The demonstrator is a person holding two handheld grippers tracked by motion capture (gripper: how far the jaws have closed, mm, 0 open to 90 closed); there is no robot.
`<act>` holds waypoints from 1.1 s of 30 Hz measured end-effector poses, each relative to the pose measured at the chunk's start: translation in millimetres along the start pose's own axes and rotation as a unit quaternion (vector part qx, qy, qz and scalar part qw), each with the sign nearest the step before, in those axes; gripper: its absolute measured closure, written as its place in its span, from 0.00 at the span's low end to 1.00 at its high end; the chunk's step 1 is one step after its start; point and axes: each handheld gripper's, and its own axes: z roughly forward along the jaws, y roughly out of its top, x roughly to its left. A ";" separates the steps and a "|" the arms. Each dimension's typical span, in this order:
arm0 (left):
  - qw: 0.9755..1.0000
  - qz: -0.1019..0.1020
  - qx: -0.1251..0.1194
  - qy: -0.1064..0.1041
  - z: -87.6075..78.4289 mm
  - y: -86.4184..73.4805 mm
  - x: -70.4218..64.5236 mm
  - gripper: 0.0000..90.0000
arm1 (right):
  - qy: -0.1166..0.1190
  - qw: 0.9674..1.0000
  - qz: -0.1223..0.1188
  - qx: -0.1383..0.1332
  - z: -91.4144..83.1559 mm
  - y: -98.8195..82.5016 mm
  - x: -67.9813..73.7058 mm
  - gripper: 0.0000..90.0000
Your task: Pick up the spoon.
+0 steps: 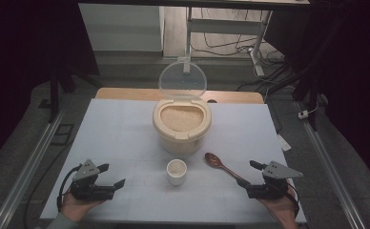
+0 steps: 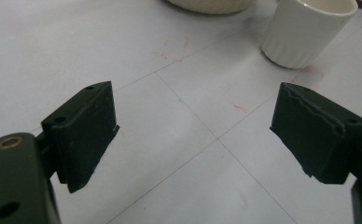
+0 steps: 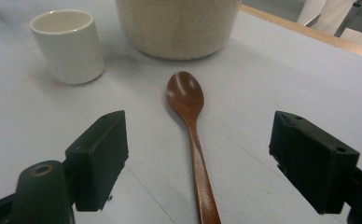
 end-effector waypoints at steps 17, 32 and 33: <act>1.000 0.007 0.004 0.002 3.0 -0.8 -1.1 0.16 | 0.005 1.000 -0.001 0.007 1.8 1.6 3.1 0.24; 1.000 0.015 0.007 0.002 4.6 -0.6 -3.0 0.15 | -0.001 0.998 -0.011 0.054 -0.1 24.6 3.7 0.28; 1.000 0.016 0.008 0.003 5.0 -0.6 -3.3 0.15 | 0.002 0.998 -0.011 0.061 0.0 27.6 3.1 0.28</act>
